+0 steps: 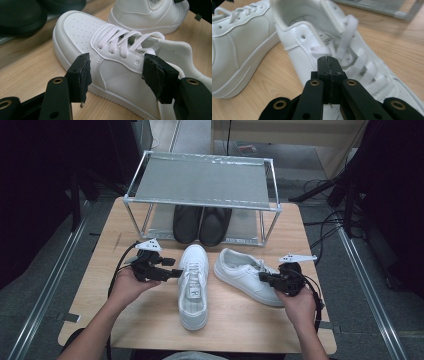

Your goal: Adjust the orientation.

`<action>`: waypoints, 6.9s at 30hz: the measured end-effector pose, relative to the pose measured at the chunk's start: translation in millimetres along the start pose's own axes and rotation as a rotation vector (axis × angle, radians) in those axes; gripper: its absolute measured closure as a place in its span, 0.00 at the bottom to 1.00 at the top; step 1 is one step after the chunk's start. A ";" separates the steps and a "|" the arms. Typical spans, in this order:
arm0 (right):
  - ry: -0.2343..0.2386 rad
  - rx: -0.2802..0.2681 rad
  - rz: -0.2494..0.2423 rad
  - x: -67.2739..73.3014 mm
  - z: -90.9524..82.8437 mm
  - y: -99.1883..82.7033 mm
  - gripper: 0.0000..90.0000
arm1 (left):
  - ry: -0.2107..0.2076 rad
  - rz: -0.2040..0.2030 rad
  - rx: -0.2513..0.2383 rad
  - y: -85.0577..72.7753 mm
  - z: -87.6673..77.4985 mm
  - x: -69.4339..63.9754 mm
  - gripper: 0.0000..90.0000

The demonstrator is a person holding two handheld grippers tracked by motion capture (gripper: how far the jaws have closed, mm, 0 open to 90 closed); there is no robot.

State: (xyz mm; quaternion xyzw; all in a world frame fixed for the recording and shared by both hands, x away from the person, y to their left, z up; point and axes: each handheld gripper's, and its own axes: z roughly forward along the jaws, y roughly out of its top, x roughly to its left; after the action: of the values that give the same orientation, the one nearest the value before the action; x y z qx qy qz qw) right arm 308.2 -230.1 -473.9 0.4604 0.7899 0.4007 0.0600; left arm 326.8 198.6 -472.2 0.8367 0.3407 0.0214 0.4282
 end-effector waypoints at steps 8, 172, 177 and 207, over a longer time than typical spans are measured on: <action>0.006 -0.023 -0.036 11.4 -2.9 7.1 1.00 | 0.003 0.005 0.000 0.2 0.7 -1.2 0.44; 0.032 0.059 -0.104 -3.1 34.6 26.3 1.00 | 0.002 -0.056 -0.015 -24.0 -10.2 10.4 0.79; 0.033 0.065 -0.144 3.7 23.1 20.2 1.00 | -0.017 -0.040 0.013 -24.4 -2.7 8.0 0.87; 0.083 0.115 -0.175 16.1 33.5 18.9 1.00 | -0.077 -0.042 0.136 -14.1 36.9 -11.2 0.95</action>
State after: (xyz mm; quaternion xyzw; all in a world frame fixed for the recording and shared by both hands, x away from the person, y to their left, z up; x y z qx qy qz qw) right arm 327.4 -193.5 -479.0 0.3756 0.8505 0.3665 0.0354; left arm 322.5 171.7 -502.9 0.8567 0.3421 -0.0430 0.3836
